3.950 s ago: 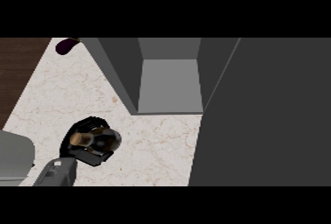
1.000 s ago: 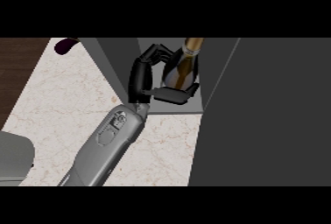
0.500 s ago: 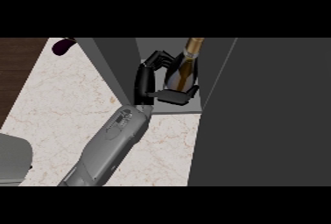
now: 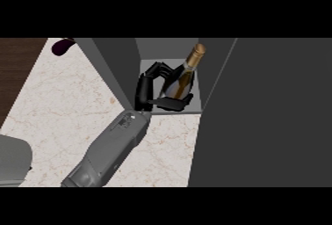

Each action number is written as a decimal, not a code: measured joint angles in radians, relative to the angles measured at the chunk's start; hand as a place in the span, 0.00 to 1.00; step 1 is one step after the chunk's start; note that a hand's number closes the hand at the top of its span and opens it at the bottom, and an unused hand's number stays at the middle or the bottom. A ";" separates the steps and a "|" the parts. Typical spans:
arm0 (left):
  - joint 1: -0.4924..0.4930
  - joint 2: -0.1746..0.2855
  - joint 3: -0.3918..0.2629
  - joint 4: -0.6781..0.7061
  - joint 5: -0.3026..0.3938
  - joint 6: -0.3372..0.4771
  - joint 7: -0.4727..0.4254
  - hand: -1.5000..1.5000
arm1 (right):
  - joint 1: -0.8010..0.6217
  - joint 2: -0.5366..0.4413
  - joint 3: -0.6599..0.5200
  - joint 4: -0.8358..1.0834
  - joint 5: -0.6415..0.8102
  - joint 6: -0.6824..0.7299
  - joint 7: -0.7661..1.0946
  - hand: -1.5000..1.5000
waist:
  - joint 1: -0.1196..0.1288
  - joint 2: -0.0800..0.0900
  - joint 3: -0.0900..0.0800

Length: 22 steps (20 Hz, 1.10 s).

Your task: Pick up the wine, place it into the cabinet and close the cabinet

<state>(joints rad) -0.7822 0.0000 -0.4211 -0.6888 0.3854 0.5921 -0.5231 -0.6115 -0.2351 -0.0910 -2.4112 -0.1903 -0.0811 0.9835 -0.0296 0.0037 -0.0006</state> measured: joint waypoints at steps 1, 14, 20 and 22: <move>-0.009 0.000 0.000 0.026 0.010 0.004 -0.019 1.00 | 0.005 0.001 0.003 0.000 -0.001 0.003 -0.003 0.00 | -0.002 0.001 0.000; -0.119 0.000 0.139 0.279 0.159 -0.100 -0.209 1.00 | 0.005 0.011 0.005 0.009 -0.015 0.008 -0.023 0.00 | -0.015 0.007 0.000; -0.192 0.001 0.194 0.390 0.182 -0.138 -0.224 1.00 | 0.013 0.017 0.020 0.005 -0.019 0.006 -0.022 0.00 | -0.020 0.008 -0.001; -0.218 0.001 0.208 0.423 0.183 -0.142 -0.229 1.00 | 0.019 0.024 0.034 0.004 -0.017 0.003 -0.026 0.00 | -0.022 0.009 -0.001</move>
<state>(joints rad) -1.0002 0.0007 -0.2134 -0.2653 0.5681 0.4500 -0.7526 -0.5929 -0.2108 -0.0565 -2.4071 -0.2071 -0.0784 0.9574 -0.0513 0.0129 -0.0013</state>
